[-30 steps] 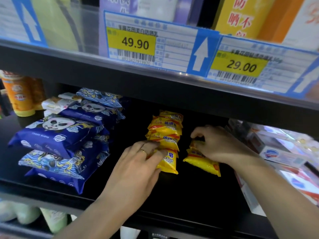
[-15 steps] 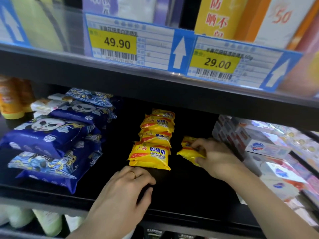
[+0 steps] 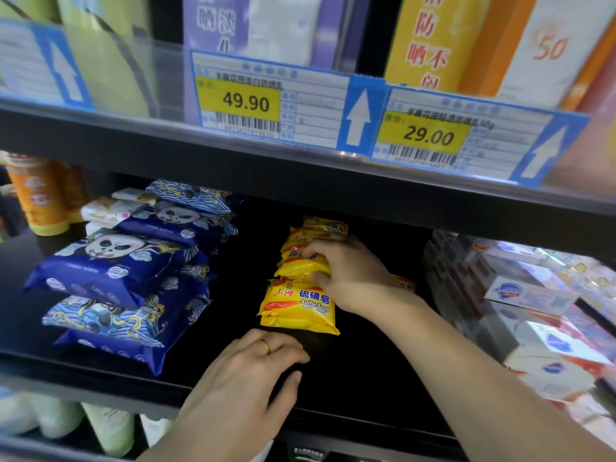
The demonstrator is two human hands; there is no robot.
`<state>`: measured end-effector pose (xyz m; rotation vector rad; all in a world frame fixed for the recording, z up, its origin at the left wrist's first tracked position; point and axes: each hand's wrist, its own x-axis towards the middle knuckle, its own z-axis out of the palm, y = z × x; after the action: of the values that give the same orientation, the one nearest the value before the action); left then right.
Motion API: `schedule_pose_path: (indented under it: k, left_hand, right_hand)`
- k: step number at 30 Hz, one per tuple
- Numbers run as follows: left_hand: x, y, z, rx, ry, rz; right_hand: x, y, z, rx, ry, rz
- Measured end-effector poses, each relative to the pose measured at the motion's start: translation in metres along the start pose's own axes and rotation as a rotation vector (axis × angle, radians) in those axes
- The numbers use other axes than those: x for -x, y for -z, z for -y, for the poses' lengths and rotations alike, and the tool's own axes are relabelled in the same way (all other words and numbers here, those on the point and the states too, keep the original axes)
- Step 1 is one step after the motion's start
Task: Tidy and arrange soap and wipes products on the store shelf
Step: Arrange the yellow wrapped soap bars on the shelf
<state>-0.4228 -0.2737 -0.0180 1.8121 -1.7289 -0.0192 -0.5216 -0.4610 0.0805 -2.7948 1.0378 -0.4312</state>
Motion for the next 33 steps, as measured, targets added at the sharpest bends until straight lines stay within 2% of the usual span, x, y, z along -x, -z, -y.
schedule_pose_path:
  k: [2, 4, 6, 8, 9, 11, 13, 16, 20, 25, 29, 33]
  left_hand:
    - [0.001, 0.001, 0.001, -0.003, -0.006, 0.015]
    - [0.002, 0.001, 0.001, -0.036, -0.015, 0.020]
    - [0.004, 0.005, 0.002, -0.080, -0.037, -0.019]
    - [0.008, 0.009, 0.006, -0.097, -0.032, -0.033]
    - [0.009, 0.012, 0.008, -0.105, -0.028, -0.028]
    - [0.011, 0.016, 0.011, -0.157, -0.037, 0.012]
    - [0.012, 0.019, 0.013, -0.210, -0.058, 0.050]
    - [0.016, 0.025, 0.018, -0.219, -0.059, 0.153]
    - [0.022, 0.024, 0.032, -0.218, -0.074, 0.273]
    - [0.022, 0.023, 0.037, -0.205, -0.087, 0.252]
    - [0.022, 0.023, 0.040, -0.171, -0.109, 0.240]
    - [0.020, 0.030, 0.041, -0.205, -0.109, 0.220]
  right_hand:
    - [-0.001, -0.002, -0.003, -0.017, -0.005, 0.044]
    - [0.004, 0.001, -0.012, -0.134, -0.011, 0.049]
    - [0.012, 0.003, -0.026, -0.230, -0.039, -0.060]
    - [0.019, 0.004, -0.047, -0.163, -0.127, -0.218]
    - [0.022, 0.004, -0.060, -0.097, -0.203, -0.224]
    - [0.026, 0.003, -0.080, 0.006, -0.371, -0.032]
    - [0.024, -0.003, -0.090, 0.028, -0.450, 0.190]
    - [0.021, -0.015, -0.094, -0.028, -0.447, 0.278]
    - [0.031, -0.021, -0.091, 0.051, -0.388, 0.117]
    - [0.067, -0.019, -0.080, -0.028, -0.354, -0.034]
    - [0.096, -0.008, -0.060, -0.106, -0.322, -0.301]
    - [0.108, 0.007, -0.024, -0.109, -0.175, -0.442]
